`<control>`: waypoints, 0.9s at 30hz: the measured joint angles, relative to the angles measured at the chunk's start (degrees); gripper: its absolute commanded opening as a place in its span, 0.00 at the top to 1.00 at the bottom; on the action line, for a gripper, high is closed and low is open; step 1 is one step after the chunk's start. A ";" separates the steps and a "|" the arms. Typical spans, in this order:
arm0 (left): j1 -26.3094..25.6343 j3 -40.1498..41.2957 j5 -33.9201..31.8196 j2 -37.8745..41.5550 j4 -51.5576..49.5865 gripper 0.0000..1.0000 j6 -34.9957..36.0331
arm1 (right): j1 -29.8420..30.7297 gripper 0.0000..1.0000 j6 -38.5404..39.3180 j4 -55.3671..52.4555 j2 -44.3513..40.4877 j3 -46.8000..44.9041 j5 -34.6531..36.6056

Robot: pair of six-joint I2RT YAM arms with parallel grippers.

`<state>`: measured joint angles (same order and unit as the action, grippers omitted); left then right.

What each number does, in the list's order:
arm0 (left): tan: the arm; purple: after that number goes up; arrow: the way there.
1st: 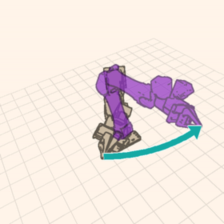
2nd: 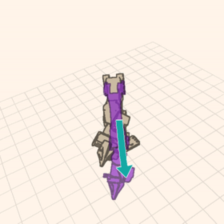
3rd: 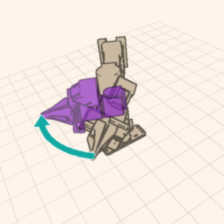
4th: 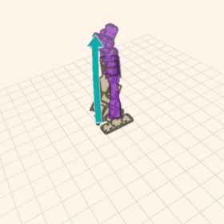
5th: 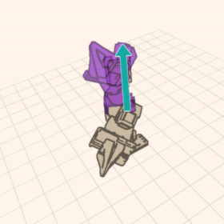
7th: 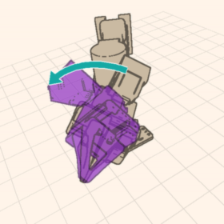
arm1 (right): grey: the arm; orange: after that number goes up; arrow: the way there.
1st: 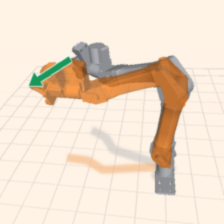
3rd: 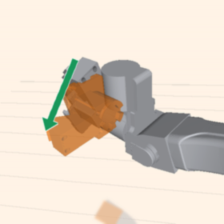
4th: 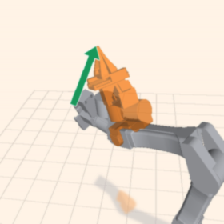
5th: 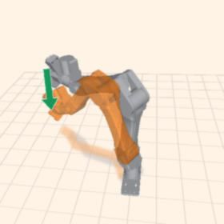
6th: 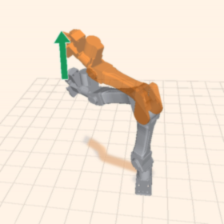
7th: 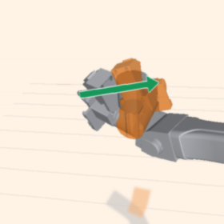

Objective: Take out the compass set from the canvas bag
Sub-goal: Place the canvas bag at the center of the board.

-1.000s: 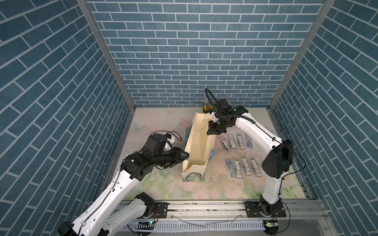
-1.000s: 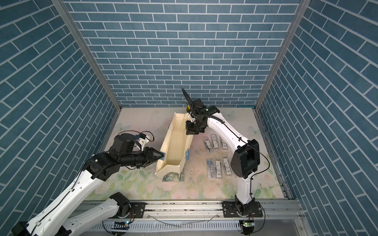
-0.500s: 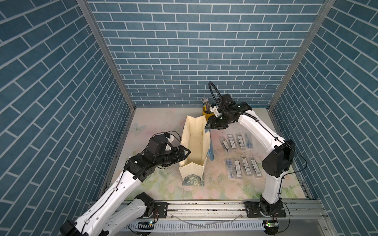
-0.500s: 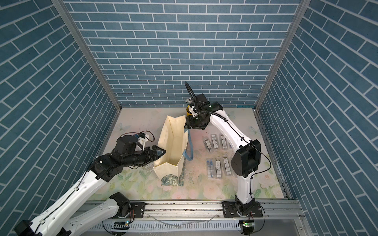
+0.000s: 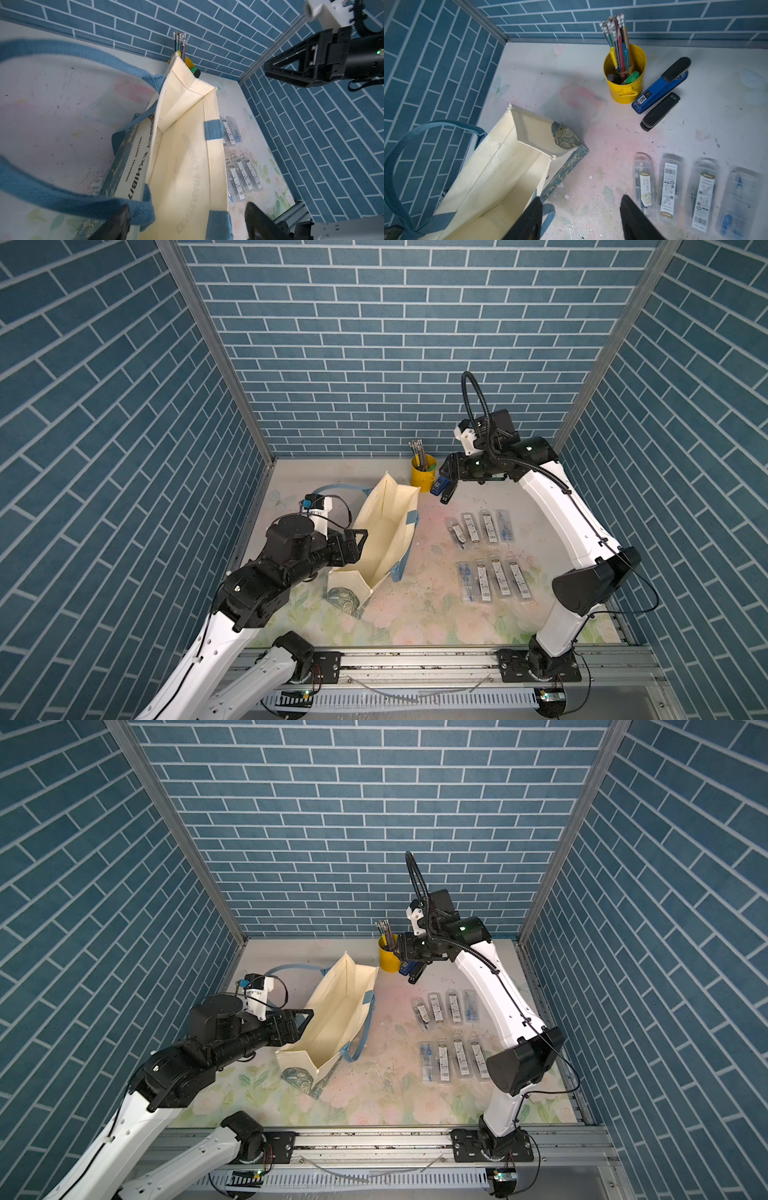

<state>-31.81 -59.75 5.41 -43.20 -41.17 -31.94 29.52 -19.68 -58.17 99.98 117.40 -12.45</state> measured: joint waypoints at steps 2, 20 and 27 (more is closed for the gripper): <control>0.52 0.96 -0.39 0.28 -0.17 0.14 0.33 | 1.66 0.41 -2.08 2.12 -3.13 -4.33 0.70; 9.84 4.74 1.81 2.43 -2.82 0.14 0.22 | 26.73 0.45 -35.95 26.25 -5.84 -31.63 6.25; 9.94 5.03 2.21 2.78 -2.95 0.14 0.44 | 27.26 0.97 -36.72 22.62 -1.70 -29.11 7.76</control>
<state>-21.87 -54.72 7.62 -40.42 -44.12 -31.51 56.77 -56.40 -35.55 98.28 88.29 -4.69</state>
